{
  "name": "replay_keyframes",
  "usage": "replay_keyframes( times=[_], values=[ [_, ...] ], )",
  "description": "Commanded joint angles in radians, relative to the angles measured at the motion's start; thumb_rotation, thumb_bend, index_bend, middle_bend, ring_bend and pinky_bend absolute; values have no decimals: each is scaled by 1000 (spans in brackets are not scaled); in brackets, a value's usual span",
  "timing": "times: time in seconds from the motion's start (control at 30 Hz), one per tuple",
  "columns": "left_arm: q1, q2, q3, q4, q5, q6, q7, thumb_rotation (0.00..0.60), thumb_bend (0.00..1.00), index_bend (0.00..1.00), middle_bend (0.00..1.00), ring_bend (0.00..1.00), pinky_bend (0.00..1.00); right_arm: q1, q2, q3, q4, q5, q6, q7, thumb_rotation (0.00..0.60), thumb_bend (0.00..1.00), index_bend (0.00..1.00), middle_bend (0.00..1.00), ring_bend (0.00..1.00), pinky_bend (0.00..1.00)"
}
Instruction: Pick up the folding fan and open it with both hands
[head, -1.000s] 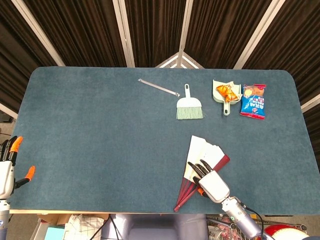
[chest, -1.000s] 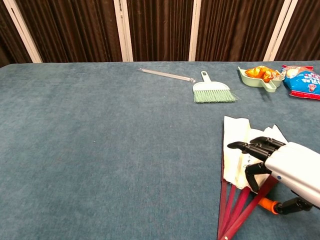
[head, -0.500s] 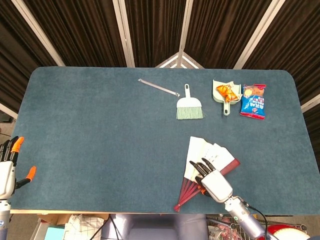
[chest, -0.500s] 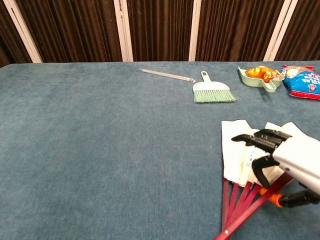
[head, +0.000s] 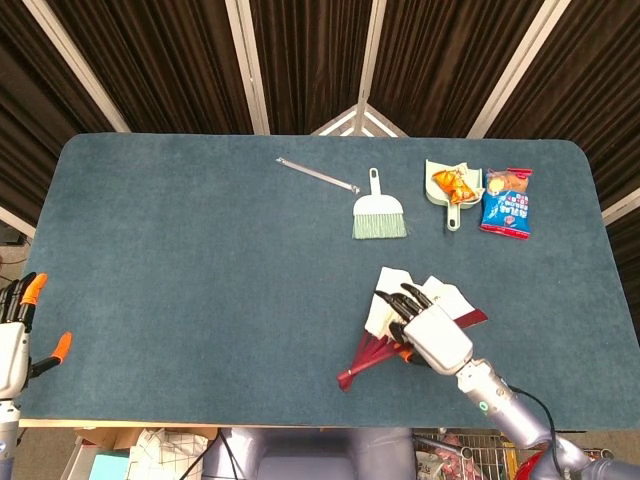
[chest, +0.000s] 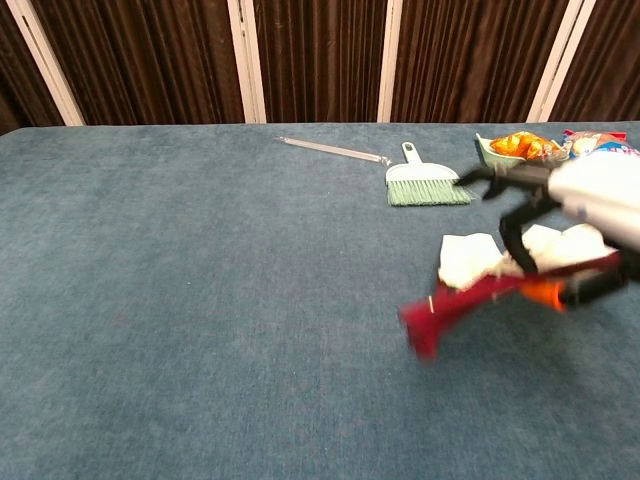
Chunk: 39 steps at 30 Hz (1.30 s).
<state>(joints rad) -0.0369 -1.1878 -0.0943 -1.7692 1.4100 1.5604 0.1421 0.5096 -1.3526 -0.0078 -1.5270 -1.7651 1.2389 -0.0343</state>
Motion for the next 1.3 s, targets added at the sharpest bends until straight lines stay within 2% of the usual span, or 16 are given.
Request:
replay_keyframes(
  times=[0.03,0.17,0.27,0.4,0.53,0.67,0.77,0.9,1.07,1.13,1.3],
  values=[
    [0,1,-1,0,0,0,-3,600,450,87,20,0,34,111,210,98,-259,152,-187,86,600,431,692,132,207,137],
    [-2,1,2,1,3,-5,-6,600,450,87,20,0,34,168,308,166,-373,242,-269,134,600,432,692,132,207,137],
    [-3,2,4,3,7,-8,-13,600,450,87,20,0,34,230,375,236,-450,344,-344,96,600,434,692,132,207,137],
    [-7,3,5,9,13,-16,-37,600,450,87,20,0,34,304,393,299,-485,486,-393,-20,600,443,693,132,207,137],
    [-21,18,17,4,19,-63,-100,600,431,86,20,0,34,389,372,338,-490,652,-429,-127,600,445,692,132,207,137],
    [-43,25,23,4,29,-108,-157,600,384,87,19,0,34,457,343,360,-487,755,-437,-182,600,447,692,132,207,137],
    [-65,4,16,15,34,-129,-160,600,359,86,19,0,34,502,314,372,-479,791,-435,-211,600,447,692,132,207,137],
    [-106,-2,-1,-3,19,-189,-192,600,336,87,17,0,34,553,273,375,-455,815,-432,-249,600,448,692,132,207,137],
    [-165,-52,-59,6,8,-211,-245,600,334,136,15,0,34,584,236,366,-419,832,-436,-249,600,448,692,132,207,137],
    [-202,-83,-82,4,-2,-250,-304,600,333,153,18,0,34,586,220,358,-409,823,-439,-236,600,448,692,132,207,137],
    [-252,-115,-97,4,-26,-318,-357,600,334,179,20,0,34,594,194,341,-396,810,-437,-236,600,450,692,132,207,137]
  ],
)
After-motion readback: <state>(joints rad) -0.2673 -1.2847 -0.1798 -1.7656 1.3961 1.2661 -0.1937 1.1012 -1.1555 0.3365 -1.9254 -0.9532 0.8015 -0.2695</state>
